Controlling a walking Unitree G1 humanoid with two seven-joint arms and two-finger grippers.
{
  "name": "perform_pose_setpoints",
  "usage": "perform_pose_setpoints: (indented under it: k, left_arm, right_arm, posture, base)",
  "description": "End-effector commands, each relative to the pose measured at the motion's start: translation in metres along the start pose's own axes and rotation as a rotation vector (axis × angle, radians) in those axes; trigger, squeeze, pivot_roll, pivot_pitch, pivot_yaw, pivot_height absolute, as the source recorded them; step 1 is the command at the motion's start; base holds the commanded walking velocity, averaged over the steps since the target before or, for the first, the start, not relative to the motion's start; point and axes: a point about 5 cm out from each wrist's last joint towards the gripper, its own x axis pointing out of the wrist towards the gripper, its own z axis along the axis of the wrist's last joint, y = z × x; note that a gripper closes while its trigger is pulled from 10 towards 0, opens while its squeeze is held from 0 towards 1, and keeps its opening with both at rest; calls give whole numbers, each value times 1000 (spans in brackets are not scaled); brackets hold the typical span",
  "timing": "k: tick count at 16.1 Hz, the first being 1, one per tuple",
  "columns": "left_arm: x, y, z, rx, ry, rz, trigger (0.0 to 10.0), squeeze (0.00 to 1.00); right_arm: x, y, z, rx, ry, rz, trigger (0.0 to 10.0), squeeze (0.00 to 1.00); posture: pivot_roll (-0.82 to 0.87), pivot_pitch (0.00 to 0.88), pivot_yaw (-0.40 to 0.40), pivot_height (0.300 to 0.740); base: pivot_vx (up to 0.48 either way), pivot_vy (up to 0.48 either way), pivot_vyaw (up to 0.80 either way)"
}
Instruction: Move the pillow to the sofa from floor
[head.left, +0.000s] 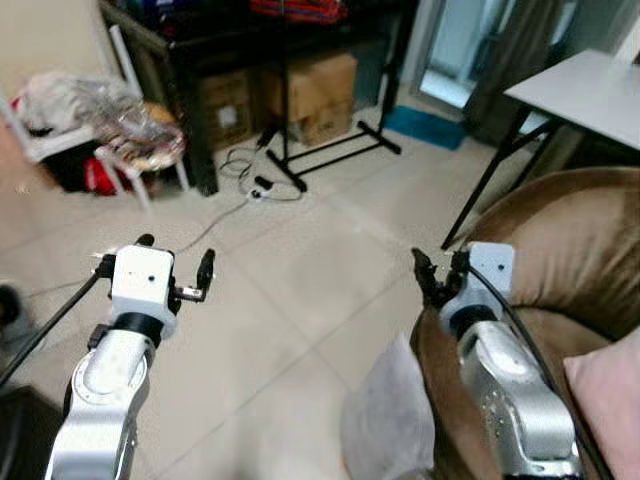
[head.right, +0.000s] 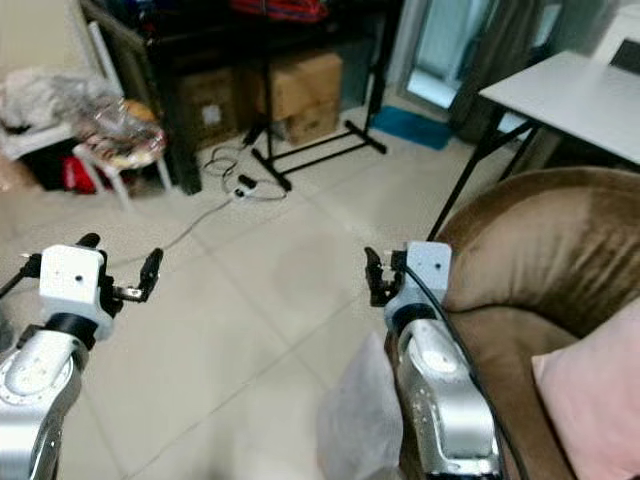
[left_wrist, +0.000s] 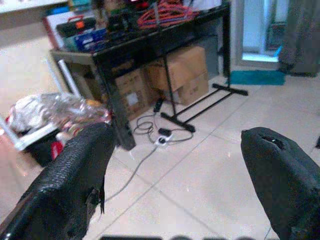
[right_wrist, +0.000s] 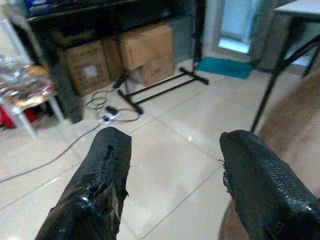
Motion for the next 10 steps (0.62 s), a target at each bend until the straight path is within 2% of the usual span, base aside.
perform_pose_setpoints:
  k: [1, 2, 5, 10]
  left_arm:
    - [2, -7, 4, -2, -19, -24, 10000, 0]
    - [2, -7, 4, -2, -21, -23, 10000, 0]
    - [1, -5, 2, 34, -17, 0, 10000, 0]
    - [-4, 1, -6, 60, -5, 25, 10000, 0]
  right_arm:
    - [-2, -11, 2, -10, -10, -38, 10000, 0]
    - [-2, -10, 1, -5, -5, -26, 10000, 0]
    - [-4, -7, -2, 18, 4, 3, 10000, 0]
    - [-7, -12, -7, 19, 12, -12, 10000, 0]
  posture:
    - [-23, 0, -19, 740]
    - [-23, 0, -21, 740]
    - [-20, 0, -23, 740]
    - [-23, 0, -24, 685]
  base:
    - [292, 0, 0]
    - [262, 0, 0]
    - [0, 0, 0]
    - [0, 0, 0]
